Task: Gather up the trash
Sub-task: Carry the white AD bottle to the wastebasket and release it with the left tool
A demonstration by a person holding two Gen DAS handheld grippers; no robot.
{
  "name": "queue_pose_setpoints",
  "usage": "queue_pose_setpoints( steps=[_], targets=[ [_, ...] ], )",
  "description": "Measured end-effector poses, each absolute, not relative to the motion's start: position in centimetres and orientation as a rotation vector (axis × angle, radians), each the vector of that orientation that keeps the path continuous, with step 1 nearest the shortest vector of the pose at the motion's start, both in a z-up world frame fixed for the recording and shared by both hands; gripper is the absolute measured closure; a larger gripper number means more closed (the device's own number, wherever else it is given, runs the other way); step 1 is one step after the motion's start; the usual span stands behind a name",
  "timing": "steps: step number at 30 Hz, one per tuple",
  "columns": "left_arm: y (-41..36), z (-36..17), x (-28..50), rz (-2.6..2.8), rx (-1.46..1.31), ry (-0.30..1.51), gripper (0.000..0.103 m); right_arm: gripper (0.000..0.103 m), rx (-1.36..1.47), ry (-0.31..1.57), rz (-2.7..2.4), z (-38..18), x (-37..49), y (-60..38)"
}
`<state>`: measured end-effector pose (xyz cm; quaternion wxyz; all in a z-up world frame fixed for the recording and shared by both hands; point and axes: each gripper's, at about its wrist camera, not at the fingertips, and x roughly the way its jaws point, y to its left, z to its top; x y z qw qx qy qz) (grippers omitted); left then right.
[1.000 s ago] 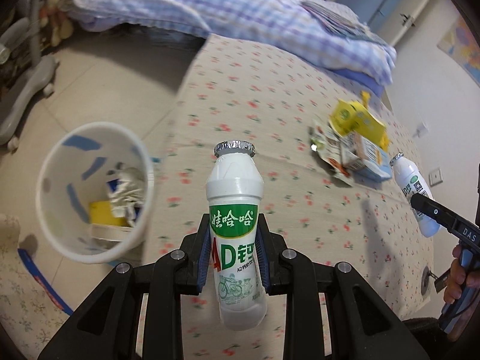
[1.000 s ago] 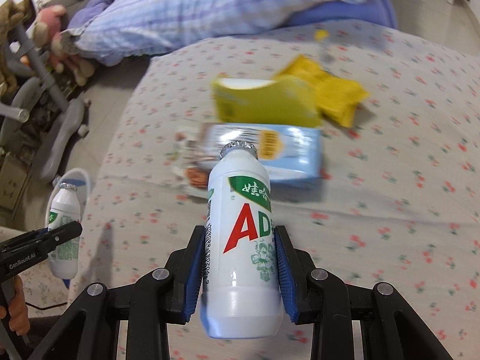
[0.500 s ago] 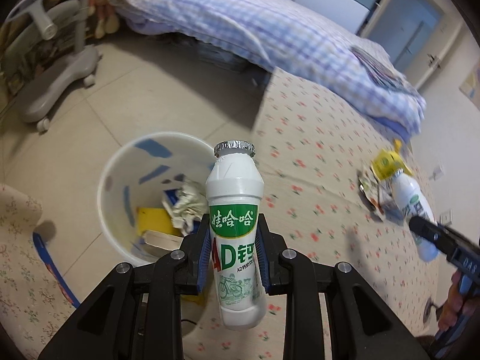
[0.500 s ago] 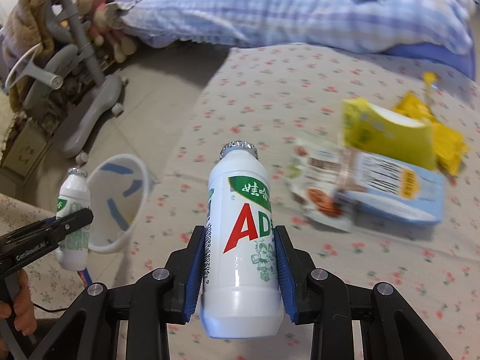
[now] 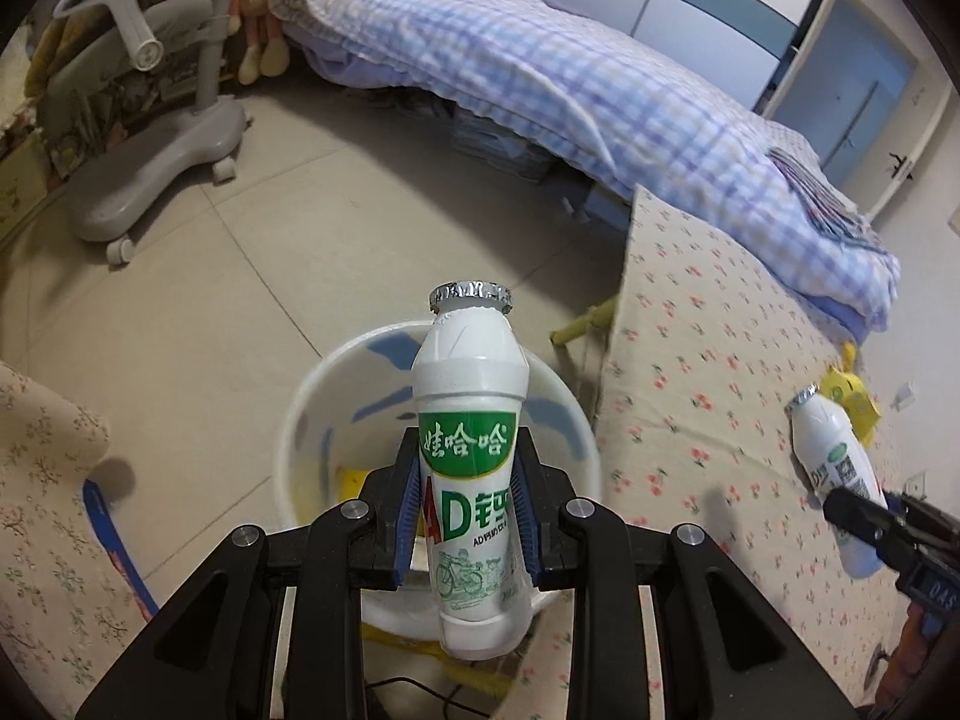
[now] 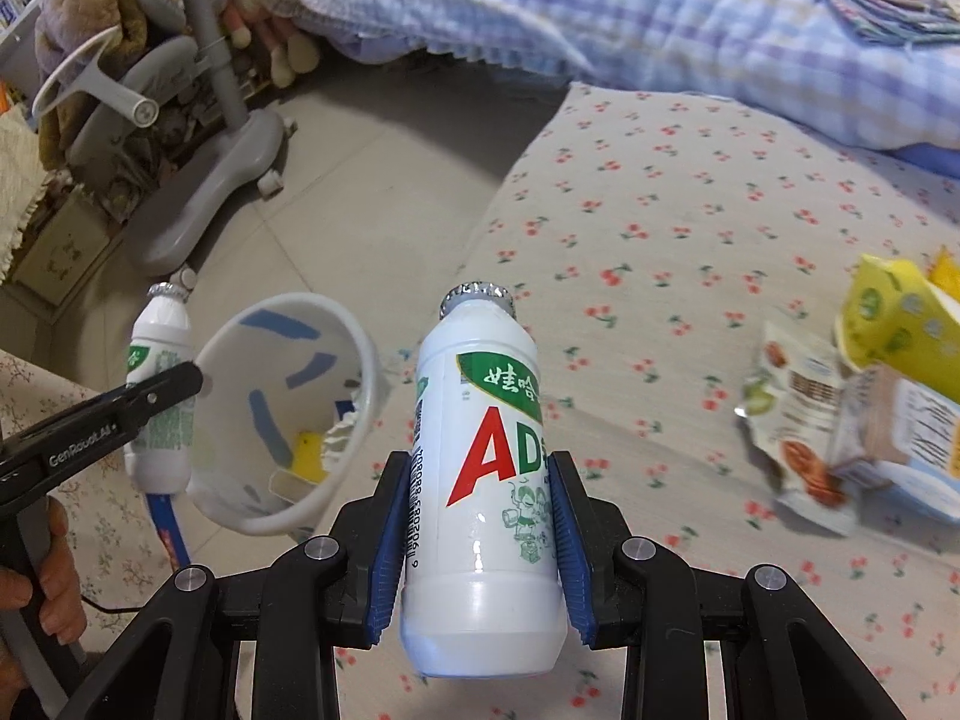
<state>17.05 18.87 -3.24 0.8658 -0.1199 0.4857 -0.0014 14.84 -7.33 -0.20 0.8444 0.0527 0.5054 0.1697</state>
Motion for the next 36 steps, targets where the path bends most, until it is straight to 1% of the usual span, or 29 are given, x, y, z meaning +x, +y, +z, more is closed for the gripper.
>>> queue_pose_setpoints(
  steps=[1,2,3,10,12,16,17,27,36],
  targets=[
    [19.1,-3.4,17.3,-0.005,-0.257,1.037,0.059,0.064,0.111,1.067,0.363,-0.4,15.0,-6.9],
    [19.5,-3.7,17.5,0.009,-0.262,1.062,0.03,0.064,0.113,1.066,0.367,-0.4,15.0,-6.6],
    [19.9,-3.8,17.4,0.037,-0.265,1.071,0.012,0.064,0.114,1.065,0.371,-0.4,15.2,-6.4],
    [21.9,-3.6,15.4,0.136,-0.17,1.039,0.009,0.064,0.109,1.057,0.403,-0.7,15.9,-4.5],
    [22.3,-3.5,14.8,0.154,-0.132,1.026,0.005,0.064,0.101,1.059,0.414,-1.0,16.0,-3.7],
    [23.6,-3.3,13.9,0.182,-0.106,1.0,0.002,0.064,0.089,1.075,0.438,-1.9,16.6,-1.5],
    [24.0,-3.2,13.7,0.189,-0.108,0.998,0.0,0.064,0.085,1.079,0.443,-2.2,16.7,-1.0],
    [25.4,-3.0,12.6,0.188,-0.142,0.999,0.0,0.064,0.069,1.094,0.483,-4.6,18.0,3.0],
    [25.4,-2.8,12.2,0.173,-0.153,0.995,0.0,0.063,0.059,1.073,0.522,-5.7,18.6,4.8]
  ],
)
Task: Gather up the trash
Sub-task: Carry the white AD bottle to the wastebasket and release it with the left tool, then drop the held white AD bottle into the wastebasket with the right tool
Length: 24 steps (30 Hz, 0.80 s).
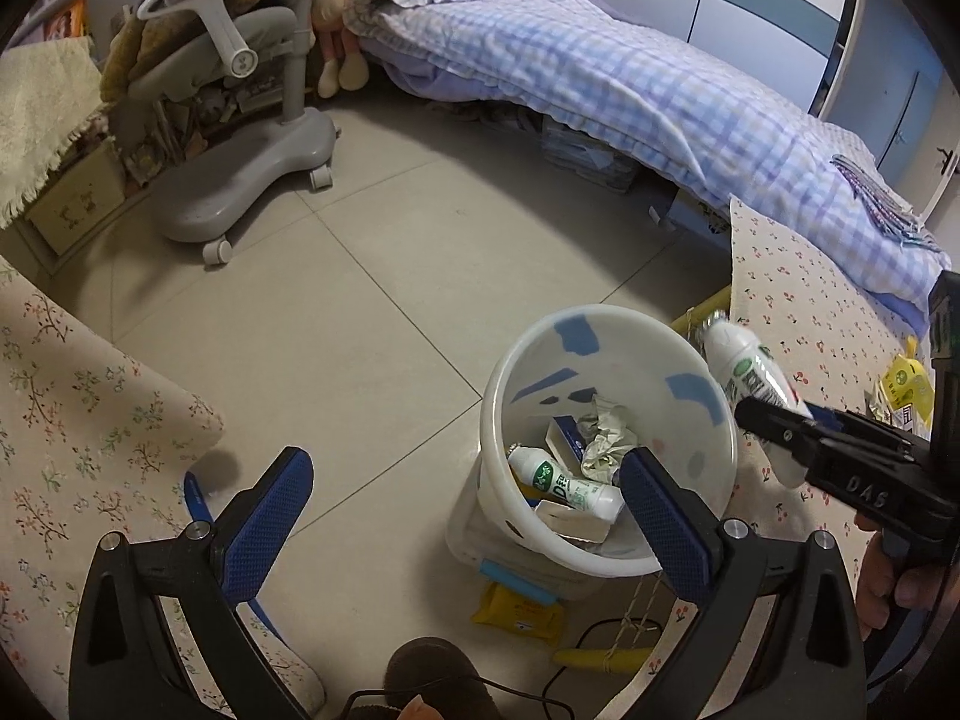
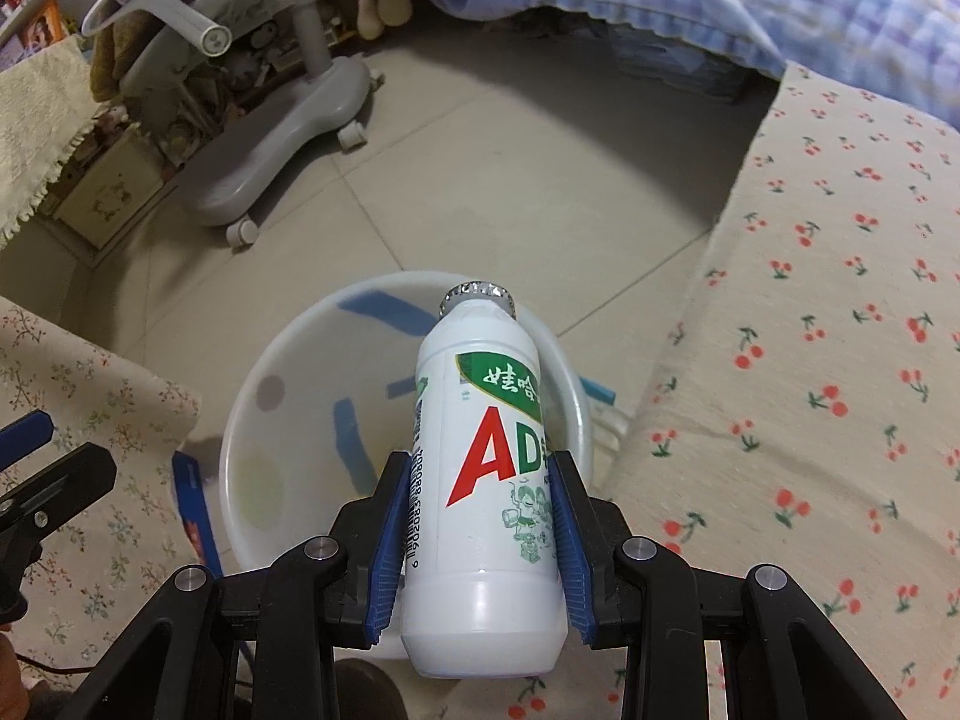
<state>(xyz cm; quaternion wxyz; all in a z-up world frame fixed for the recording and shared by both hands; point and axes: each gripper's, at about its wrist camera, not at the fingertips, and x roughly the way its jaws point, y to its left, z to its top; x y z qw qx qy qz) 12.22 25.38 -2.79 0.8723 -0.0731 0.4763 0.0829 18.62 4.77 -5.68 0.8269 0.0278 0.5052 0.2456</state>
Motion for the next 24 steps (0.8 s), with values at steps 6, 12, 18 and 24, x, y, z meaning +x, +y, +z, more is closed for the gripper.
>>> queue_pose_setpoints(
  steps=[6,12,18,24],
  targets=[
    [25.3,-2.7,12.1,0.172,-0.15,0.99,0.0,0.035,0.144,1.005,0.571,-4.4,18.5,4.3],
    [24.9,-2.3,12.0,0.164,-0.14,0.988,0.0,0.033,0.113,0.959,0.542,-2.5,17.6,3.3],
    [23.6,-2.0,12.2,0.145,-0.126,0.995,0.0,0.031,0.107,0.949,0.491,-1.5,16.9,1.0],
    [21.6,-1.3,12.7,0.105,-0.132,1.004,0.0,0.028,0.093,0.949,0.416,-0.7,16.2,-2.2]
  ],
)
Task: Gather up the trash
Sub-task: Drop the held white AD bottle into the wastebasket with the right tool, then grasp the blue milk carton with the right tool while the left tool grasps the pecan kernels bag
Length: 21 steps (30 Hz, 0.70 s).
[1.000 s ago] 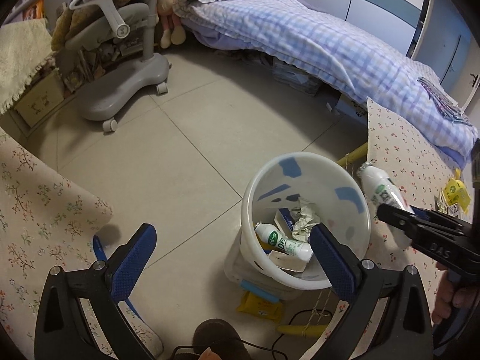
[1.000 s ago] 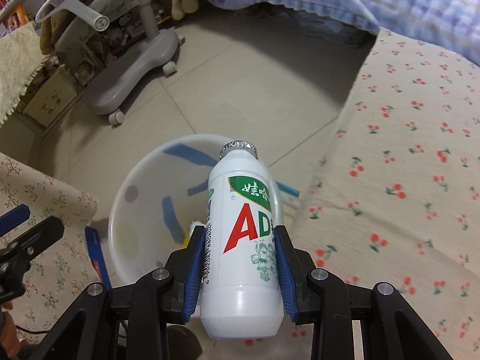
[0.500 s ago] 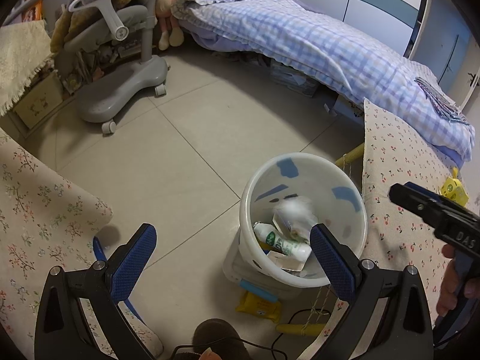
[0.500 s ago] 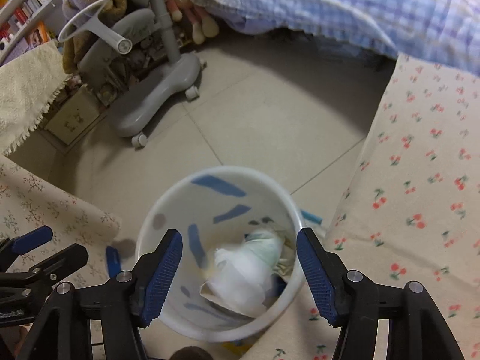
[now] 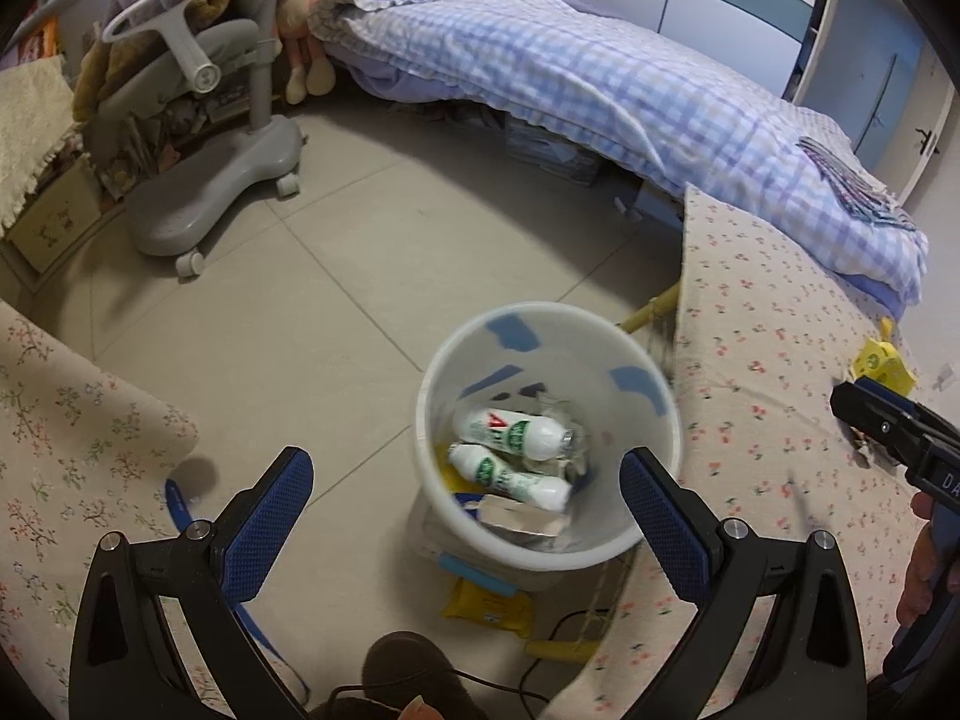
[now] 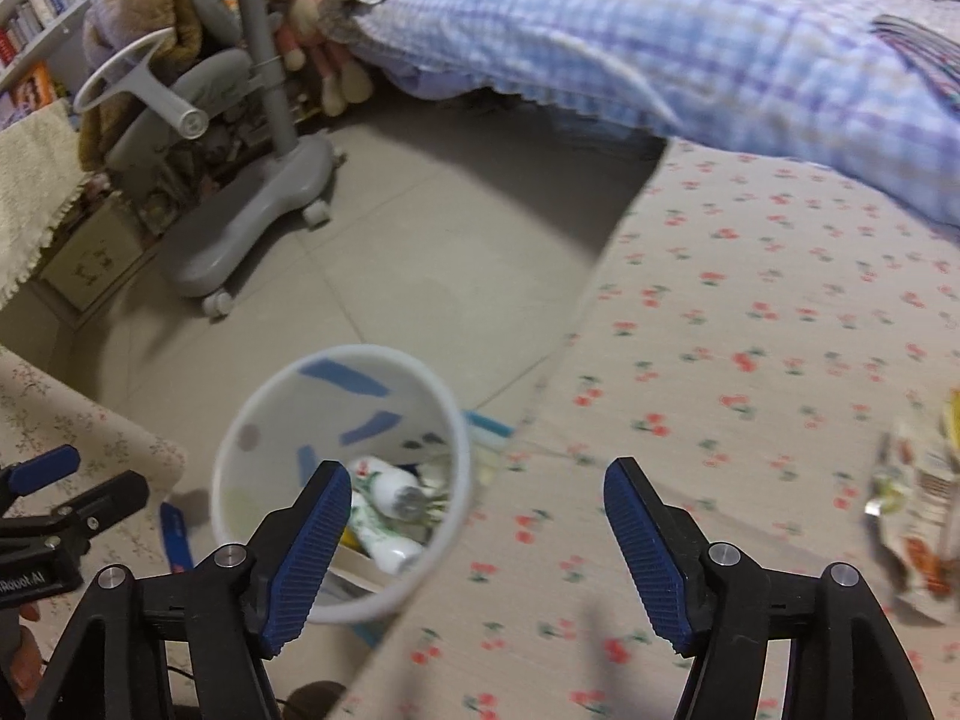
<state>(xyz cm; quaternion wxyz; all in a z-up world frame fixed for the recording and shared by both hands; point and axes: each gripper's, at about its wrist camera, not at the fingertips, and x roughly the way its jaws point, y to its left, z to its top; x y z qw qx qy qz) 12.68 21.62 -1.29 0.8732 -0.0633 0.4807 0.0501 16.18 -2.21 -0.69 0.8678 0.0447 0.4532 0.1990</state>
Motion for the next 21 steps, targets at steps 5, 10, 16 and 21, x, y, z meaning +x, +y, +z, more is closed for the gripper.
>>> queue_pose_setpoints(
  steps=[5,10,16,21],
  targets=[
    [18.7,-0.7,13.5,0.065,-0.109,1.012,0.0,0.023,0.093,0.967,0.319,-0.6,15.9,-6.1],
    [15.6,-0.5,14.1,0.025,-0.075,1.019,0.0,0.016,0.093,1.006,0.167,-0.8,16.0,-11.3],
    [12.6,-0.4,14.5,-0.019,-0.033,1.033,0.0,0.015,0.079,1.044,0.051,-0.6,16.3,-17.5],
    [10.7,-0.3,15.1,-0.042,-0.005,1.038,0.0,0.015,0.056,1.086,0.075,-0.9,17.2,-22.0]
  ],
)
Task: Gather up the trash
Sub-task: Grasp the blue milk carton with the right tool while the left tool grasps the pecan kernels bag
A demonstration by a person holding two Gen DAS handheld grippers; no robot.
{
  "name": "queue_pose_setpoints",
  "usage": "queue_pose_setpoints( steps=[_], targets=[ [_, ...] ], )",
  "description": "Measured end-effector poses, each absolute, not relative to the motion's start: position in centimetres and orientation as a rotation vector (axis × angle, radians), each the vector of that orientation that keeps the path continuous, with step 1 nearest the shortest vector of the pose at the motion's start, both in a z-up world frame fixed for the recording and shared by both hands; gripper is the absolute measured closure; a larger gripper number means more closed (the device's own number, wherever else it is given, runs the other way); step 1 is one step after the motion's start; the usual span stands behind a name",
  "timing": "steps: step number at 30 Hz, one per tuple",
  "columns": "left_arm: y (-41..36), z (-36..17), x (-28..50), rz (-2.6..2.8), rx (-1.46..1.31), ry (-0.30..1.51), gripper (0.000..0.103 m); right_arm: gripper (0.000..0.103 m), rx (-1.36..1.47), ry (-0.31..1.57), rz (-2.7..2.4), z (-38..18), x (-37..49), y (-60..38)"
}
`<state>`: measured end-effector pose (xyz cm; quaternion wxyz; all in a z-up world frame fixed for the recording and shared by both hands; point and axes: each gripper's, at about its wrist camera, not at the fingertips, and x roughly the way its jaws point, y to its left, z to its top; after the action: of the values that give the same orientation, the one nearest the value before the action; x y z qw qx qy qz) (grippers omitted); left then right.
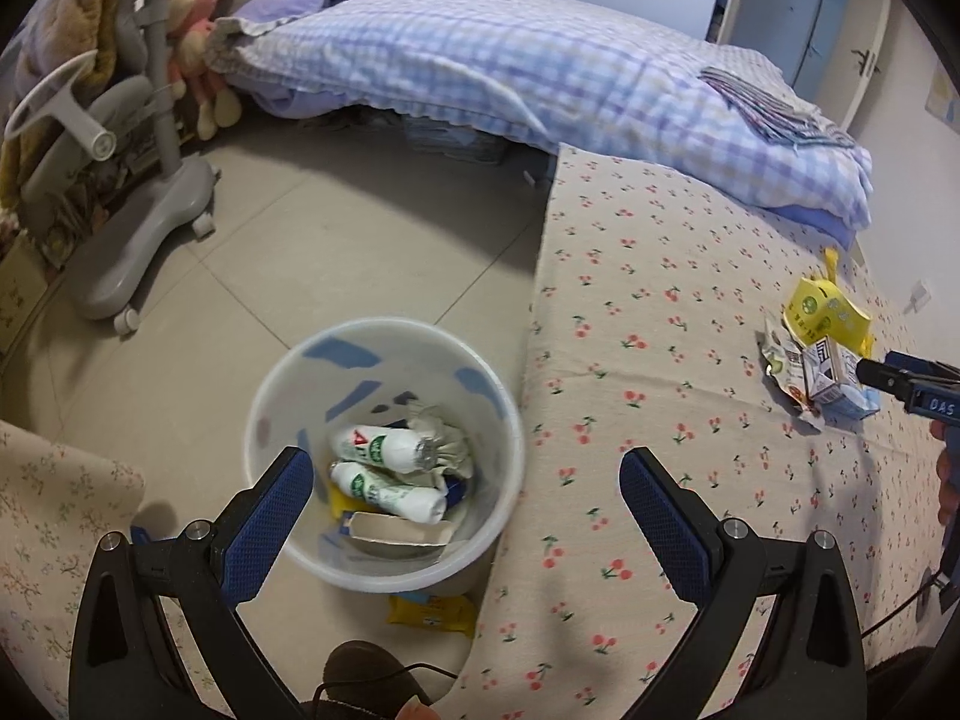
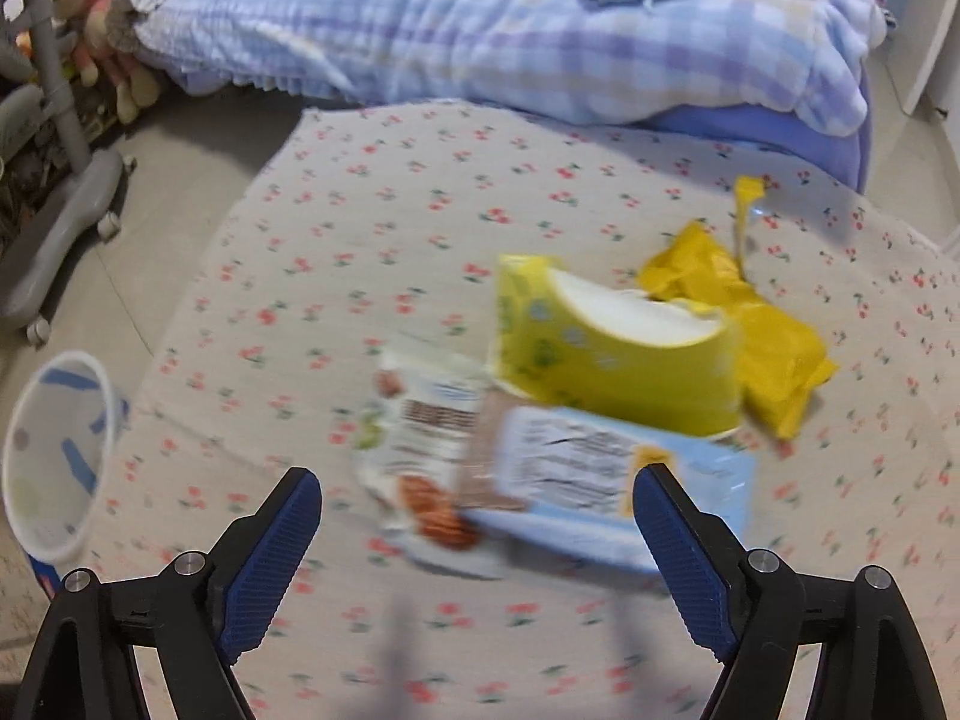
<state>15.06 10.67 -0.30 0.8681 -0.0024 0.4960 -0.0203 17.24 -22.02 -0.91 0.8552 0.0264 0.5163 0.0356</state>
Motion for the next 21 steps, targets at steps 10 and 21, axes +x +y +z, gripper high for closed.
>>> queue_pose_setpoints(
  steps=[10,21],
  targets=[
    [7.0,-1.3,16.3,-0.08,0.035,1.075,0.0,0.015,0.002,1.114,0.144,-4.3,19.7,-26.0],
    [4.2,-1.5,16.7,-0.118,0.053,1.087,0.0,0.015,0.083,1.156,0.293,-5.4,18.6,-26.2]
  ],
)
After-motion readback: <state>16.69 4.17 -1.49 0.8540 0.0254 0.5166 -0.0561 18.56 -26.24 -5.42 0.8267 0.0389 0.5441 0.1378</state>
